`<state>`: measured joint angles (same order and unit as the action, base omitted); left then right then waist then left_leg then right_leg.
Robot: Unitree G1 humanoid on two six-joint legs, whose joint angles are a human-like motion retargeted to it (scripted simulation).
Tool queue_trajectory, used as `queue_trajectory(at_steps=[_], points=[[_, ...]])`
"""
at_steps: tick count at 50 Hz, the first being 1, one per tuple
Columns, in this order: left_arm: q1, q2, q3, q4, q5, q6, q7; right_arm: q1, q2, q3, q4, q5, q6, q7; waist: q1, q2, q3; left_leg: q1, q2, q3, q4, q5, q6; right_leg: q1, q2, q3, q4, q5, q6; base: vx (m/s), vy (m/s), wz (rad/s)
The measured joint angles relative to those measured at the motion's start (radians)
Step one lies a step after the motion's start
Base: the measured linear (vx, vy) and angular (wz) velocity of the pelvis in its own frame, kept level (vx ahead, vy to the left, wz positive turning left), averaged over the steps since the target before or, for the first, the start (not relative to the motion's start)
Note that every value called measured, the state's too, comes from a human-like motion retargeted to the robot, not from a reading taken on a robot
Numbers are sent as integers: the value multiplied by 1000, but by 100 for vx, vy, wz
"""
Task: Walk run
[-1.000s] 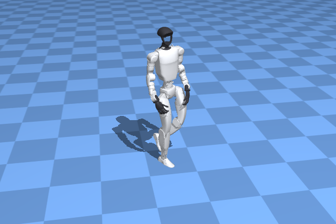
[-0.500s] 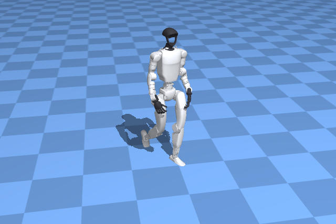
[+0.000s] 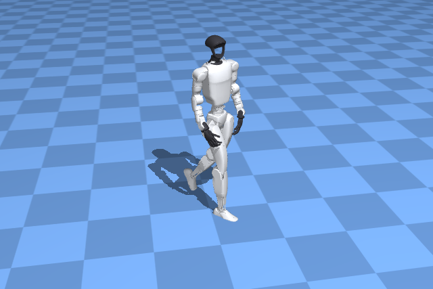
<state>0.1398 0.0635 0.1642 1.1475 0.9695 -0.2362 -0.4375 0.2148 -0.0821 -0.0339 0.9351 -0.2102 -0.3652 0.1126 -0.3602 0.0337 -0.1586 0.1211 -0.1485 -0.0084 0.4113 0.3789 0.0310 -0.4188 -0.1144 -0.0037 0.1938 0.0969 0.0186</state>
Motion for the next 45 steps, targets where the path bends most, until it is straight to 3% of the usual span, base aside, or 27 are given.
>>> queue_trajectory(at_steps=[2, 3, 5, 6, 8, 10, 15, 18, 22, 23, 25, 27, 28, 31, 33, 38, 42, 45], points=[[-2, -3, 5, -10, -12, 0, 25, -1, -6, -4, 7, 13, 18, 41, 9, 2, 28, -96, 53, 52, 234, 107, 12, 56, 24, 46, 21, -48, -13, 87, -63, 16], [-5, 0, 10, -19, -24, -4, 46, -5, -18, 3, 13, 0, 48, 70, 21, 6, 48, -162, 102, 90, 397, 135, 41, 105, 18, -82, 26, -66, -33, 81, -60, -21], [-8, 1, 21, -43, -41, -22, 89, -15, -44, 18, 31, -52, 98, 106, 37, -53, 30, -242, 53, 155, 451, 87, 102, 171, -36, -136, -12, -79, -47, 85, -62, -28], [-8, 5, 25, -53, -44, -31, 124, -27, -48, 15, 49, -96, 125, 130, 40, -64, 25, -280, 64, 189, 466, 27, 128, 193, -22, -116, -20, -96, -54, 84, -57, -18], [-2, 3, 35, -73, -48, -45, 192, -38, -59, 15, 74, -178, 159, 178, 66, -80, 25, -353, 50, 219, 449, -43, 133, 244, -3, -114, -47, -112, -64, 75, -47, -56], [9, -7, 46, -89, -61, -61, 250, -35, -74, 26, 82, -244, 174, 215, 110, -95, 30, -427, 3, 210, 378, -121, 103, 294, 21, -86, -82, -116, -78, 78, -45, -110], [27, -24, 59, -123, -143, -128, 305, -17, -80, 42, 78, -300, 156, 197, 192, -62, 53, -534, 11, 197, -24, -238, 44, 404, 151, -19, -131, -171, -132, 78, -39, -100], [23, -30, 59, -121, -122, -119, 278, -17, -74, 36, 94, -294, 158, 228, 231, -24, 77, -566, 42, 230, -286, -289, 49, 482, 217, 26, -138, -225, -149, 88, -30, -81], [14, -34, 65, -100, -76, -74, 213, -20, -58, 33, 123, -283, 177, 297, 224, -16, 73, -590, -14, 177, -494, -387, -6, 565, 246, 33, -129, -264, -141, 103, -27, -19], [11, -34, 73, -102, -76, -67, 210, -20, -54, 35, 127, -287, 182, 303, 229, -19, 69, -590, -17, 154, -481, -371, 20, 579, 249, 37, -117, -253, -127, 106, -27, -38], [6, -36, 99, -113, -118, -78, 199, -18, -48, 41, 130, -298, 191, 303, 253, -39, 56, -581, 7, 204, -402, -368, 105, 597, 236, 52, -75, -189, -79, 116, -26, -93], [8, -47, 132, -117, -177, -83, 198, -14, -47, 40, 131, -304, 198, 292, 300, -50, 38, -549, 49, 314, -364, -290, 113, 611, 200, -2, -12, -21, -19, 128, -19, -131], [11, -52, 140, -114, -202, -74, 202, -13, -46, 32, 133, -302, 203, 285, 311, -57, 24, -537, 40, 276, -348, -267, 155, 605, 182, -6, 37, 94, 20, 123, -12, -74], [7, -27, 158, -96, -222, -41, 151, -25, -36, 29, 129, -289, 204, 267, 235, -46, 5, -510, 46, 192, -253, -354, 190, 501, 211, 22, 315, 358, 131, 118, -10, 22], [-6, 4, 140, -87, -194, -16, 96, -39, -38, 36, 113, -265, 192, 249, 230, -39, 27, -451, 59, 220, -243, -394, 191, 408, 221, 50, 554, 422, 190, 86, -8, -21], [-40, 43, 64, -90, -96, 14, 79, -45, -47, 6, 45, -210, 109, 135, 215, 43, 59, -287, 67, 176, -324, -446, 186, 228, 238, 2, 612, 217, 120, 85, -1, 30], [-36, 48, 7, -119, -102, -52, 87, -34, -49, -17, -2, -85, 8, 75, 108, 77, 66, -202, 18, 61, -356, -472, 194, 101, 140, -59, 445, 51, 122, 87, -2, 168], [-35, 40, 5, -116, -101, -74, 72, -27, -44, -10, -24, -39, -20, 79, 61, 52, 64, -139, -43, 21, -356, -513, 211, 55, 45, -78, 183, 35, 150, 81, -18, 129]])
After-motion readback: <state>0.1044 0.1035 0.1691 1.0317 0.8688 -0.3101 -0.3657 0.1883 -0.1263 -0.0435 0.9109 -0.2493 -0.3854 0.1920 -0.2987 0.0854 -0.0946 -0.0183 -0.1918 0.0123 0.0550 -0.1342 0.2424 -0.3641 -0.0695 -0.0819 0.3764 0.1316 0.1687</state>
